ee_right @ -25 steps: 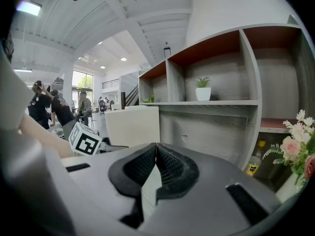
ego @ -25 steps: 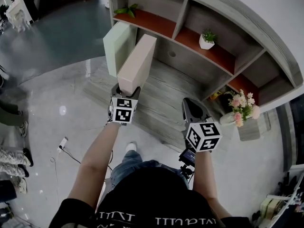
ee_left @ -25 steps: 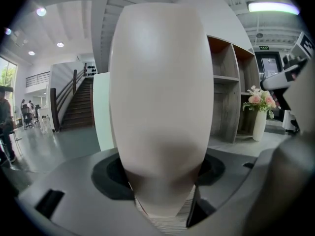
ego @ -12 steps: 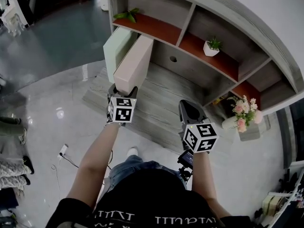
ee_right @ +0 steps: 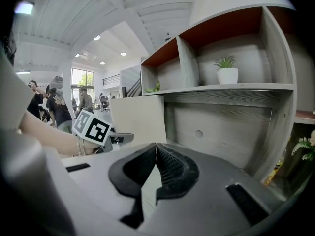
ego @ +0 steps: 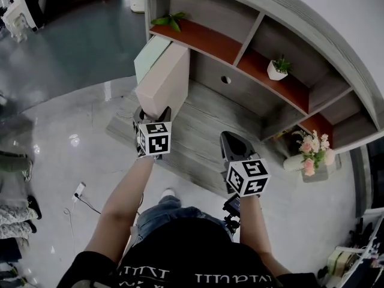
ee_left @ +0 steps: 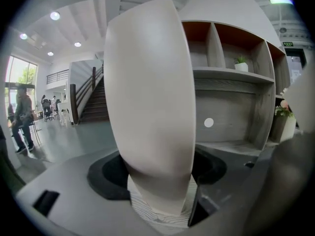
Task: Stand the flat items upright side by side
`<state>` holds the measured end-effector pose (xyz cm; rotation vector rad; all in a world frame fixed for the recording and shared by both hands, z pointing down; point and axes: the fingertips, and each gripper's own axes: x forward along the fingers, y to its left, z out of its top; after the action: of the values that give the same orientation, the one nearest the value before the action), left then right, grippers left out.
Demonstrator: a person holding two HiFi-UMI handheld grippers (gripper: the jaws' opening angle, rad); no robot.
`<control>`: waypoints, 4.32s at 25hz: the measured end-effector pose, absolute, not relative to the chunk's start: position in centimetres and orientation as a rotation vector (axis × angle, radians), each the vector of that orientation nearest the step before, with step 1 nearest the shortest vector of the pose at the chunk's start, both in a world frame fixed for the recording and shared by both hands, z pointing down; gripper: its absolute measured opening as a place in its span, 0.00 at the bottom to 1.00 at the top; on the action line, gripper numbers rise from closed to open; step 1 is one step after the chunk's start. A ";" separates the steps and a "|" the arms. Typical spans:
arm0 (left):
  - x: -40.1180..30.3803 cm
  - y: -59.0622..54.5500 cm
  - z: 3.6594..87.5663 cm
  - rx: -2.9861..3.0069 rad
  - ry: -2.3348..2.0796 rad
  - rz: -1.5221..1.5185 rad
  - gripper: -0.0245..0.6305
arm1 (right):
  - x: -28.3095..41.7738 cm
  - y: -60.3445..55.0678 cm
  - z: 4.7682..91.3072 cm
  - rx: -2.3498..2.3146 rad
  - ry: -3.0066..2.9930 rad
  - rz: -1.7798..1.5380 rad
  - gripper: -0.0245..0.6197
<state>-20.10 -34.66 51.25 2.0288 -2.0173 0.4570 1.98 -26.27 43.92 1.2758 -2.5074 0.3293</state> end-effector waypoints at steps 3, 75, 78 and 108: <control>-20.1 -35.5 51.5 2.034 -2.062 0.528 0.55 | 1.9 -26.5 44.3 1.280 -2.496 0.339 0.06; -19.2 -25.9 36.0 2.261 -1.830 -0.070 0.68 | 3.1 -25.2 36.5 1.102 -2.708 0.089 0.06; -20.3 -24.4 35.6 2.268 -1.911 -0.040 0.30 | 3.2 -24.4 36.1 1.115 -2.722 0.083 0.06; -24.0 -21.3 25.8 2.721 -1.925 -0.132 0.06 | 1.6 -20.4 26.8 1.514 -2.624 -0.189 0.06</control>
<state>-24.02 -21.30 25.78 2.7210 -1.9251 -0.1319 1.59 -20.43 26.78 1.5141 -2.6241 -0.1886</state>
